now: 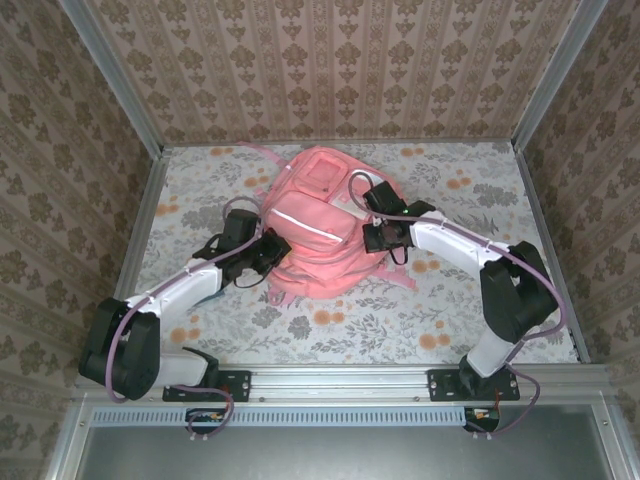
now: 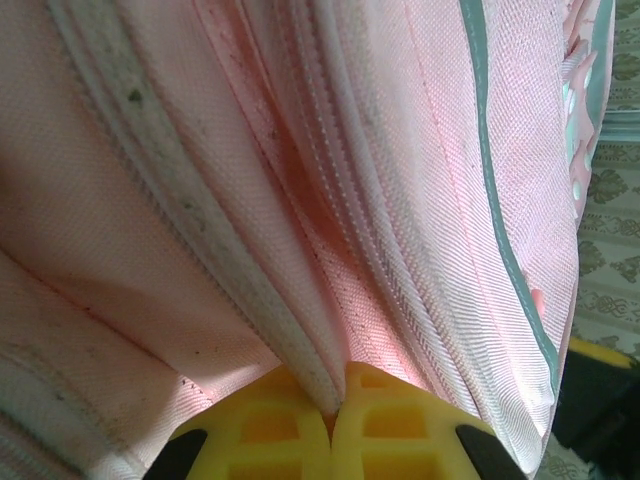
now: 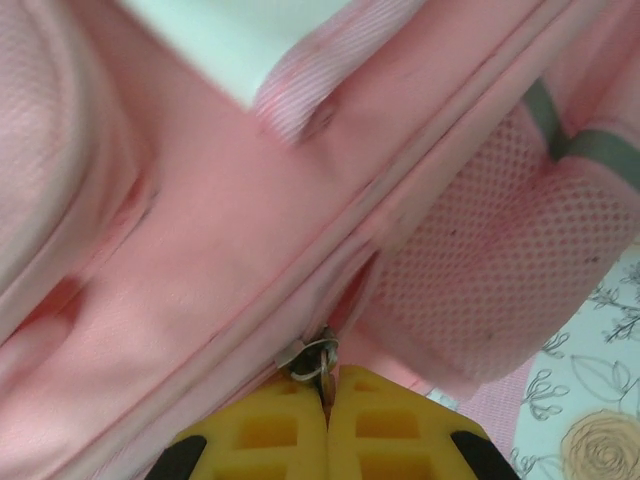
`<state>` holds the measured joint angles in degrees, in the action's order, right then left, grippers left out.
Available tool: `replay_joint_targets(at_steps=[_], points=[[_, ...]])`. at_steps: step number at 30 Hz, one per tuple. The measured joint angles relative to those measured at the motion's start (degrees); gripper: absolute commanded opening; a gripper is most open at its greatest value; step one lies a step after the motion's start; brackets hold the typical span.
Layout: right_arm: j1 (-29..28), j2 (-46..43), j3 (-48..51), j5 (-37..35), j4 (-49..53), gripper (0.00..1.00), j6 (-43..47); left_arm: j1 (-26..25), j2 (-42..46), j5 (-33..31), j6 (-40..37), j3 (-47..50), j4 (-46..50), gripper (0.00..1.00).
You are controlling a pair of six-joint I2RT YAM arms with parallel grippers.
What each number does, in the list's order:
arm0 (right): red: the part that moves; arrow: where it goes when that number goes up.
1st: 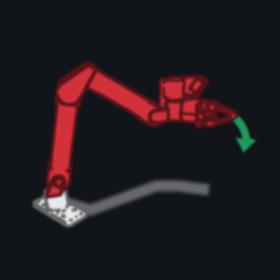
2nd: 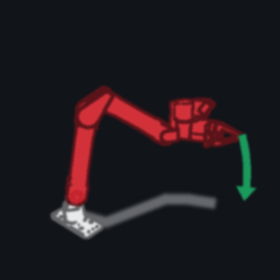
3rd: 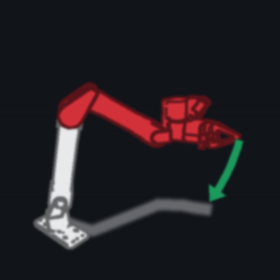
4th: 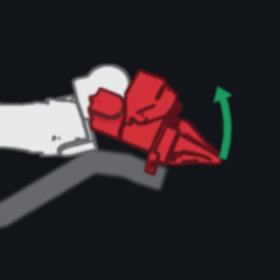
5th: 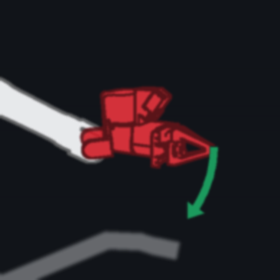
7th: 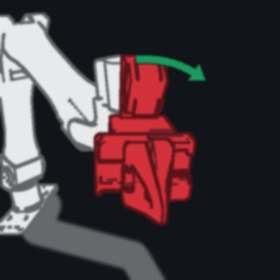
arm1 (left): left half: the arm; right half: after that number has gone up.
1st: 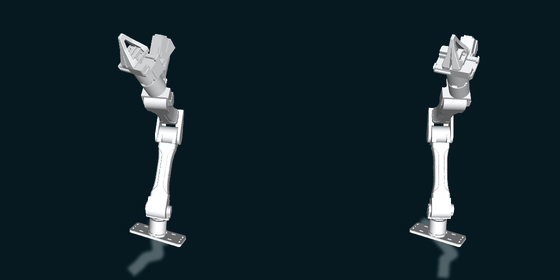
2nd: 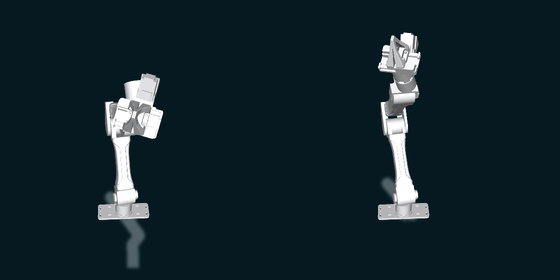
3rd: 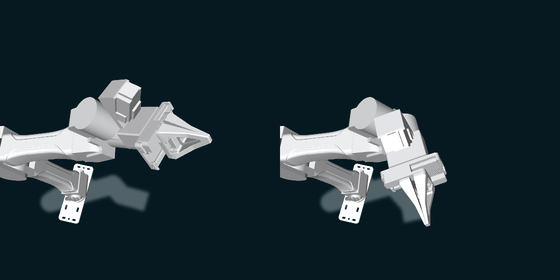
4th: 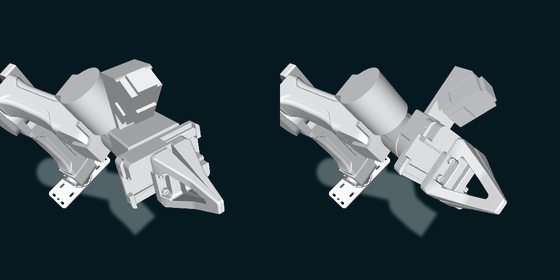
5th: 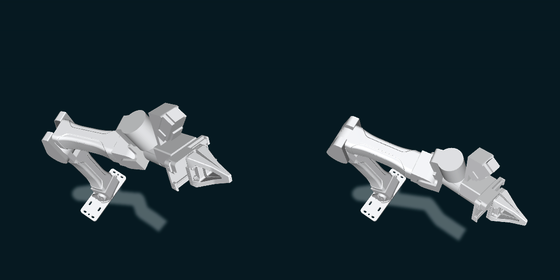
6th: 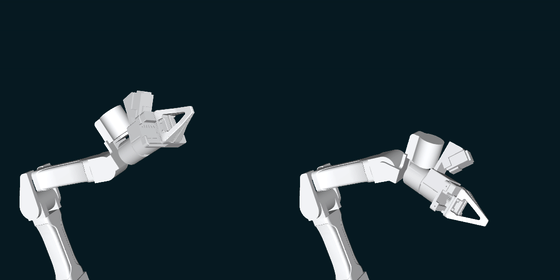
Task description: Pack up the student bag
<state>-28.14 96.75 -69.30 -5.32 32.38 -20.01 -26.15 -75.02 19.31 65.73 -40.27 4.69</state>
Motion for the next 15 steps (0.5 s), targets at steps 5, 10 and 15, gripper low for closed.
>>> replay_joint_targets(at_steps=[5,10,15], points=[[2.1,2.6,-3.1,0.9,2.0,0.00,-0.7,0.0,0.0,0.6,-1.0,-0.3,0.1,0.00],[3.5,3.5,-5.6,2.6,4.0,0.15,-1.4,0.0,0.0,2.3,-2.5,-1.2,0.5,0.34],[7.7,2.4,-5.5,0.8,3.8,0.56,-0.7,0.4,0.2,2.9,-7.5,-4.8,7.1,0.61]])
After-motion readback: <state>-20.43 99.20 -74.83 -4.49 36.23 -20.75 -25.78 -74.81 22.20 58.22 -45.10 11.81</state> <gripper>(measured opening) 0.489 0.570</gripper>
